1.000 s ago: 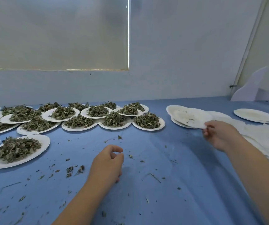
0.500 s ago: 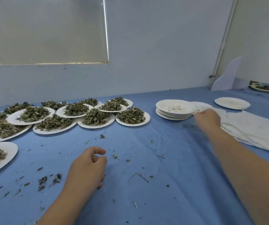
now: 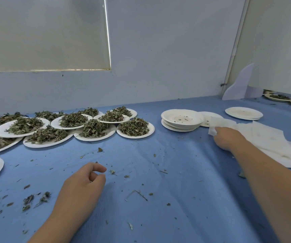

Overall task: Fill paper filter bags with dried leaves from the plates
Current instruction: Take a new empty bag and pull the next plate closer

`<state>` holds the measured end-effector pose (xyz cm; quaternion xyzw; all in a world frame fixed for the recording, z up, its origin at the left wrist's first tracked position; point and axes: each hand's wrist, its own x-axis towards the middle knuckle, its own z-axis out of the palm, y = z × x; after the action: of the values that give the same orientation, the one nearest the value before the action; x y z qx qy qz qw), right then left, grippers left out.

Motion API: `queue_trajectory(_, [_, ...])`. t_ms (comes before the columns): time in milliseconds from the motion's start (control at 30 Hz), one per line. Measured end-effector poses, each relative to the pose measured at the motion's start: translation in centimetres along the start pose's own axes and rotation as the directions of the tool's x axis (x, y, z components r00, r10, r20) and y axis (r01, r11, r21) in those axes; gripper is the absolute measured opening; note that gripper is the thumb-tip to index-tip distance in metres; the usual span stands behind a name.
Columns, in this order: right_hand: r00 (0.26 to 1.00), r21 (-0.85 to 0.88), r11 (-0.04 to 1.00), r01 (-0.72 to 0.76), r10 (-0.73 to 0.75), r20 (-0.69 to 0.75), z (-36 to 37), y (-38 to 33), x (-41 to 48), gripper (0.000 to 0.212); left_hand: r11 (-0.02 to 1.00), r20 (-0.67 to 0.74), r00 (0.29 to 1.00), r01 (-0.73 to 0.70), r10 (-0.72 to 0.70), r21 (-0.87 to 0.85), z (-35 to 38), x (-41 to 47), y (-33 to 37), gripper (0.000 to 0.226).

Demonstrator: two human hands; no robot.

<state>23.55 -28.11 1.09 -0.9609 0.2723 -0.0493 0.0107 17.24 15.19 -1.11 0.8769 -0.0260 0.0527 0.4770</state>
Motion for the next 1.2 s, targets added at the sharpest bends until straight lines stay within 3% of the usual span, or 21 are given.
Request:
queue_trajectory(100, [0.995, -0.082, 0.995, -0.063, 0.069, 0.072, -0.1, -0.4, 1.1, 0.035, 1.0, 0.001, 1.0, 0.005, -0.005, -0.007, 0.0, 0.0, 0.0, 0.02])
queue_trajectory(267, [0.975, 0.087, 0.974, -0.208, 0.199, 0.101, -1.1, -2.1, 2.3, 0.027, 1.0, 0.002, 1.0, 0.011, -0.011, -0.029, 0.0, 0.0, 0.0, 0.019])
queue_trajectory(367, [0.987, -0.06, 0.995, -0.078, 0.068, -0.143, 0.3, -1.9, 1.7, 0.013, 1.0, 0.01, 1.0, 0.003, -0.003, -0.026, -0.1, -0.1, 0.0, 0.02])
queue_trajectory(433, [0.98, -0.163, 0.987, 0.001, -0.033, -0.197, 0.9, -1.9, 0.8, 0.008, 1.0, 0.019, 1.0, -0.007, 0.007, -0.016, 0.0, -0.1, 0.0, 0.02])
queue_trajectory(500, [0.99, -0.171, 0.98, 0.102, -0.117, -0.082, 0.3, -3.0, -0.7, 0.014, 1.0, 0.023, 1.0, -0.018, 0.018, 0.004, 0.1, 0.0, 0.0, 0.02])
queue_trajectory(600, [0.954, 0.097, 0.954, 0.282, -0.29, 0.077, -1.6, -5.4, -3.6, 0.019, 0.999, 0.011, 0.999, -0.033, 0.033, 0.021, 0.1, -0.1, 0.2, 0.021])
queue_trajectory(700, [0.875, 0.435, 0.809, 0.395, -0.476, 0.092, -4.1, -8.9, -8.4, 0.017, 0.993, -0.063, 0.994, -0.097, 0.093, -0.064, 0.0, -0.8, 1.0, 0.026])
queue_trajectory(767, [0.824, 0.656, 0.654, 0.378, -0.56, 0.084, -5.5, -11.8, -11.3, 0.017, 0.981, -0.114, 0.983, -0.155, 0.143, -0.113, -0.3, -1.2, 1.6, 0.027])
queue_trajectory(867, [0.747, 0.875, 0.382, 0.297, -0.664, 0.036, -6.8, -16.4, -15.0, 0.016, 0.953, -0.143, 0.986, -0.126, 0.089, -0.277, -1.3, -1.6, 3.0, 0.018])
queue_trajectory(933, [0.718, 0.931, 0.26, 0.256, -0.696, -0.003, -7.1, -19.3, -17.2, 0.016, 0.917, -0.122, 0.993, -0.053, 0.005, -0.396, -2.6, -2.0, 3.9, 0.009])
queue_trajectory(1000, [0.692, 0.952, 0.188, 0.242, -0.721, -0.033, -7.2, -21.9, -19.3, 0.018, 0.875, -0.089, 0.993, 0.029, -0.081, -0.483, -4.3, -2.6, 4.2, 0.017])
queue_trajectory(1100, [0.652, 0.965, 0.141, 0.22, -0.757, -0.038, -7.4, -25.2, -21.8, 0.016, 0.843, -0.065, 0.981, 0.12, -0.181, -0.524, -7.6, -3.2, 3.6, 0.031])
queue_trajectory(1200, [0.628, 0.98, 0.111, 0.167, -0.778, -0.019, -7.7, -28.4, -24.0, 0.015, 0.844, -0.021, 0.981, 0.154, -0.192, -0.513, -10.9, -3.9, 1.9, 0.043])
